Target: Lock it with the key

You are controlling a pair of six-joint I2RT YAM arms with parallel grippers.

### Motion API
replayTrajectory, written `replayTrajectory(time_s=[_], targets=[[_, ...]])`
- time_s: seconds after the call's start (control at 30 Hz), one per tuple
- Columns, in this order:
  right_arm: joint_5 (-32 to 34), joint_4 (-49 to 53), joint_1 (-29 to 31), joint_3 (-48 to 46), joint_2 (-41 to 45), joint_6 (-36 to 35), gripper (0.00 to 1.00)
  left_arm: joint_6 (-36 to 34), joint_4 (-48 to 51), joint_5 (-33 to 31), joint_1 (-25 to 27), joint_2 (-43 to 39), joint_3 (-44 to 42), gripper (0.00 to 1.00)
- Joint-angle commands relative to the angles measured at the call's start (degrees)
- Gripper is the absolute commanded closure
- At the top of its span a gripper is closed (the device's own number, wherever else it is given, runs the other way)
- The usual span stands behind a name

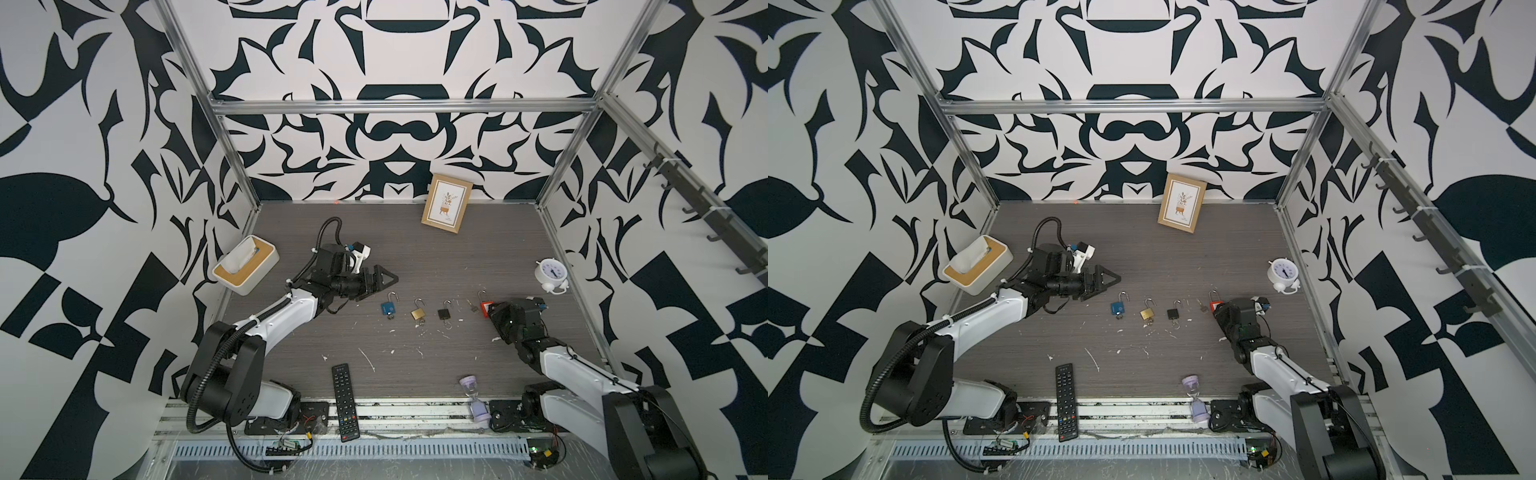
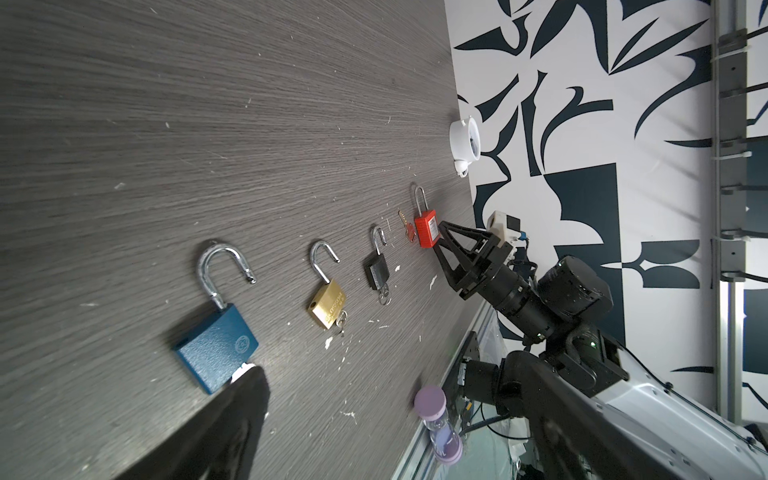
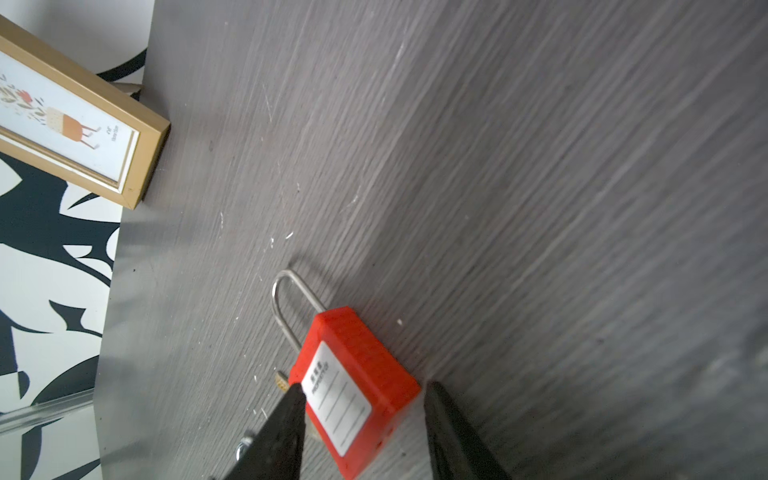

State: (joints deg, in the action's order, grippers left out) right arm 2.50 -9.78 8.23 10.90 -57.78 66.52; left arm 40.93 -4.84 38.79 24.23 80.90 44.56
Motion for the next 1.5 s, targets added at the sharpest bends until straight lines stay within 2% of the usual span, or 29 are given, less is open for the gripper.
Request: replayTrajectory(time_s=[0.0,0.13,0.23,0.3,0.37,0.43,0.5,0.77,0.97,1.47], targets=[[3.0,11.4,-0.3,2.8,6.6,-1.9,0.51,-1.4,0.9,0.1,0.0,-0.4,-0.4,0.01],[2.1,22.5,-0.1,9.2,14.0,-7.3,0.50,-2.5,3.2,-2.5,0.1,-2.4,-1.0,0.01],[-3.0,26.7,1.5,16.3,12.3,-15.0,0.48,-2.8,3.7,-3.0,0.0,-3.5,-1.4,0.01],[-4.7,31.5,6.8,24.1,7.3,-21.9,0.49,-1.4,1.2,-2.0,-0.1,-3.9,-2.7,0.02],[-0.7,37.8,18.4,34.0,0.6,-29.8,0.44,1.6,-2.8,0.3,-0.5,-3.8,-4.2,0.03],[3.6,46.8,26.0,43.8,-7.9,-33.8,0.42,2.9,-4.4,1.3,-0.7,-4.0,-5.0,0.04],[5.6,50.3,30.4,49.2,-14.1,-35.3,0.41,3.8,-5.4,1.3,-0.7,-4.6,-6.0,0.04],[7.0,45.6,32.0,50.2,-25.3,-36.7,0.42,3.5,-4.4,0.3,-0.6,-7.4,-9.1,0.04],[4.7,40.3,31.6,47.4,-30.4,-37.8,0.46,2.1,-2.5,0.1,-0.7,-9.8,-9.4,0.05],[5.1,37.1,30.3,43.2,-35.1,-38.7,0.47,2.0,-3.9,2.0,-0.7,-6.2,-9.3,0.05]])
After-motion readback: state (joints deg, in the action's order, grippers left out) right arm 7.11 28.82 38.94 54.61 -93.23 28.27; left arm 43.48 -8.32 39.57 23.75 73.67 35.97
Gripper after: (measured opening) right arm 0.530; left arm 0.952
